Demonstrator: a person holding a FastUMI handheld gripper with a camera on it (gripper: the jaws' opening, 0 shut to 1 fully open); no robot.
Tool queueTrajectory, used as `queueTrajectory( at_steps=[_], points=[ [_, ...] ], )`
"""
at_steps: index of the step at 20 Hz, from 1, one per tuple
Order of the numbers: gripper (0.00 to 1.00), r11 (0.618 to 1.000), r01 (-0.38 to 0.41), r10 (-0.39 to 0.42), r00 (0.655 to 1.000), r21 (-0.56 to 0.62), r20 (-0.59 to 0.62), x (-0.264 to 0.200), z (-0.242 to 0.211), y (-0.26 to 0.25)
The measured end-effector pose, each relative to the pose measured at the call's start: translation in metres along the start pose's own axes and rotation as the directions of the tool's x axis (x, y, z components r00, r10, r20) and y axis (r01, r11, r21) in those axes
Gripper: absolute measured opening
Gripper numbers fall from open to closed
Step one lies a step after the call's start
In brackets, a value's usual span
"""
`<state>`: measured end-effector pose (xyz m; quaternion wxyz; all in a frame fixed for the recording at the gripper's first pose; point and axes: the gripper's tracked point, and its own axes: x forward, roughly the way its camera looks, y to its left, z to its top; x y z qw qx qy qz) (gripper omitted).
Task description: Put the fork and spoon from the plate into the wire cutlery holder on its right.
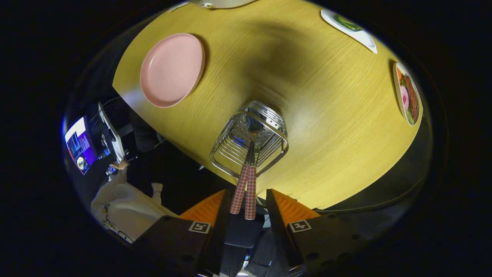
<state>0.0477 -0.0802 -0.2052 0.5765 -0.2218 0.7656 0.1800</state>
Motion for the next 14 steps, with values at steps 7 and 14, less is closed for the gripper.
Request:
queueTrajectory(
  at_steps=[7,14],
  points=[
    [1.0,0.997,-0.054,0.036,0.961,0.061,0.273,-0.044,-0.002,0.012],
    [0.99,0.993,-0.068,0.01,0.865,0.096,0.502,-0.08,-0.031,0.026]
  ],
)
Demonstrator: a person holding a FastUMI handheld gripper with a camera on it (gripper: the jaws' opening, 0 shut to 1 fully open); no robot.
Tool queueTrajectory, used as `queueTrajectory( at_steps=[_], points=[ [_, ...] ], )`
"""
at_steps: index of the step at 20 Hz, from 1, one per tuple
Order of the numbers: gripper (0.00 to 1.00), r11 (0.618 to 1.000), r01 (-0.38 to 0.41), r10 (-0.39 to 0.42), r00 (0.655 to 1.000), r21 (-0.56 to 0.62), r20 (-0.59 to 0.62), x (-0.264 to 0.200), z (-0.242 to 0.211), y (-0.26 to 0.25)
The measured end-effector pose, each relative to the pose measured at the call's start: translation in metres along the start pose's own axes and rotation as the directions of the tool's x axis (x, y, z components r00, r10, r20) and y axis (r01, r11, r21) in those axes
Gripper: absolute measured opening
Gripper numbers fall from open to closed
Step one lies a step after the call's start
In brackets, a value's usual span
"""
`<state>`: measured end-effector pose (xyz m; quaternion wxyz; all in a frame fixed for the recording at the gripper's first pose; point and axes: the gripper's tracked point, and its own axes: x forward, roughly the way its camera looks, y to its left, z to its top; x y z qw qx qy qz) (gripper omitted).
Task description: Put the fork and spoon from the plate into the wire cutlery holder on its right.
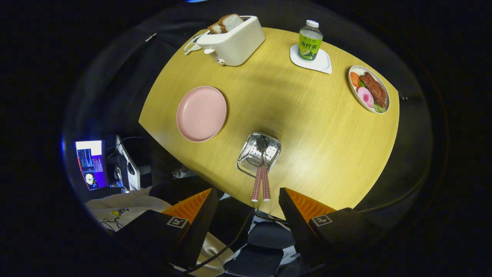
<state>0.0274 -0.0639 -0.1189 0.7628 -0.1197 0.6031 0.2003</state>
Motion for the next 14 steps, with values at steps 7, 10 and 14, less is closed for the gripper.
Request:
queueTrajectory(
  at_steps=[7,10,14],
  points=[
    [1.0,0.998,0.032,-0.05,0.947,0.062,0.318,-0.042,-0.003,0.019],
    [1.0,0.989,0.061,-0.121,0.859,0.137,0.497,-0.062,0.004,0.021],
    [1.0,0.966,0.048,-0.219,0.668,0.253,0.711,-0.101,0.019,0.018]
  ],
)
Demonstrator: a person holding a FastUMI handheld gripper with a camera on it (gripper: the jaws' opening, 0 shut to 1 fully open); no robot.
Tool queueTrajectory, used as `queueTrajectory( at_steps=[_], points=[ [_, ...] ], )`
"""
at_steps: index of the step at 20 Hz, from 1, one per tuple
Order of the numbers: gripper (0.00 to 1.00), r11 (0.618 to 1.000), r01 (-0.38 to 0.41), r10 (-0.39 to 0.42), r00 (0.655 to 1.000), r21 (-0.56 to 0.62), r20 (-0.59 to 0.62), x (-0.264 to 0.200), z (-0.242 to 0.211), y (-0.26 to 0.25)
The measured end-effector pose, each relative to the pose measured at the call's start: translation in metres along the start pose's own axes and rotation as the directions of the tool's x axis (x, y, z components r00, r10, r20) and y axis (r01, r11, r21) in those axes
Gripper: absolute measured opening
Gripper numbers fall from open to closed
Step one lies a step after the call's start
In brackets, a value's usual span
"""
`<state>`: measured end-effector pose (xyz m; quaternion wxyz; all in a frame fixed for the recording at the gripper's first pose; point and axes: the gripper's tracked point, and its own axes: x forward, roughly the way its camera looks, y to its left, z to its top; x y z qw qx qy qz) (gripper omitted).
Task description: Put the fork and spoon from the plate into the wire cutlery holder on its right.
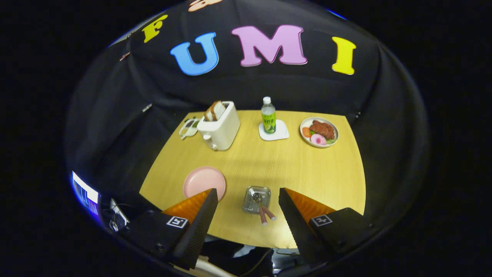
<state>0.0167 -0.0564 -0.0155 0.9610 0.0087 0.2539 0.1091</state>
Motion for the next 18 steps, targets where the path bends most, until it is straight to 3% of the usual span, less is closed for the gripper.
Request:
queueTrajectory(
  at_steps=[3,6,9,18],
  points=[
    [0.99,0.999,0.038,-0.042,0.985,0.025,0.165,-0.02,0.026,-0.003],
    [0.99,0.995,0.101,-0.094,0.941,-0.006,0.324,-0.045,0.05,-0.006],
    [0.99,0.994,0.105,-0.089,0.891,-0.011,0.446,-0.068,0.071,0.011],
    [0.99,0.992,0.118,-0.06,0.77,-0.05,0.635,-0.103,0.11,0.043]
  ],
)
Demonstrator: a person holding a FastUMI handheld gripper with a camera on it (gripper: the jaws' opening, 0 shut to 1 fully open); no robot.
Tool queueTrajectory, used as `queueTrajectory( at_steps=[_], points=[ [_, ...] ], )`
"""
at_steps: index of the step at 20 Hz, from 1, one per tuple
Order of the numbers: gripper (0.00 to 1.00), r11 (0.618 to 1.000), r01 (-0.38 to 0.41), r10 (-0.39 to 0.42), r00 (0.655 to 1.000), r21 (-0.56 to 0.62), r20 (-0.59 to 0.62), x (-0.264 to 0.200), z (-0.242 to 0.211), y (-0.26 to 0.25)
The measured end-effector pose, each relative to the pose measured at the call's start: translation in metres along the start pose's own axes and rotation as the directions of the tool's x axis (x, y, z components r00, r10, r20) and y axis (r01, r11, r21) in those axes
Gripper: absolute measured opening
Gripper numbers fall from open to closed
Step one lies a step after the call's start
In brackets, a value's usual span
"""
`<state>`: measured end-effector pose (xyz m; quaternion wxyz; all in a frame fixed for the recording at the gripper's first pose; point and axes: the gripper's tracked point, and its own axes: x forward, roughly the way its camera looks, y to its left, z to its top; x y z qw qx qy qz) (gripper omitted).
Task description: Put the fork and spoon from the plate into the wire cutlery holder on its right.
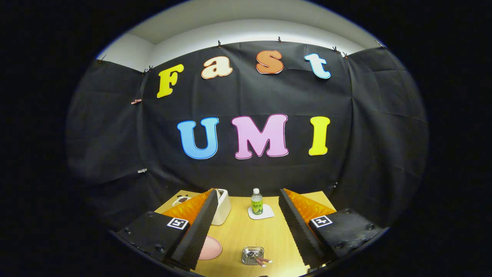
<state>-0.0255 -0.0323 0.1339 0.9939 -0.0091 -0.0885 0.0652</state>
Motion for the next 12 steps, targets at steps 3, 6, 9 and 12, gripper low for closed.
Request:
queueTrajectory(
  at_steps=[3,6,9,12],
  points=[
    [0.99,1.0,0.003,-0.004,0.999,0.008,0.052,-0.003,0.003,0.004],
    [0.99,1.0,0.016,-0.016,1.0,0.003,0.022,-0.004,-0.017,0.001],
    [0.99,0.998,0.063,-0.063,0.998,0.026,0.01,-0.004,-0.032,-0.012],
    [0.99,0.993,0.089,-0.088,0.996,0.075,-0.015,-0.009,-0.052,-0.022]
  ],
)
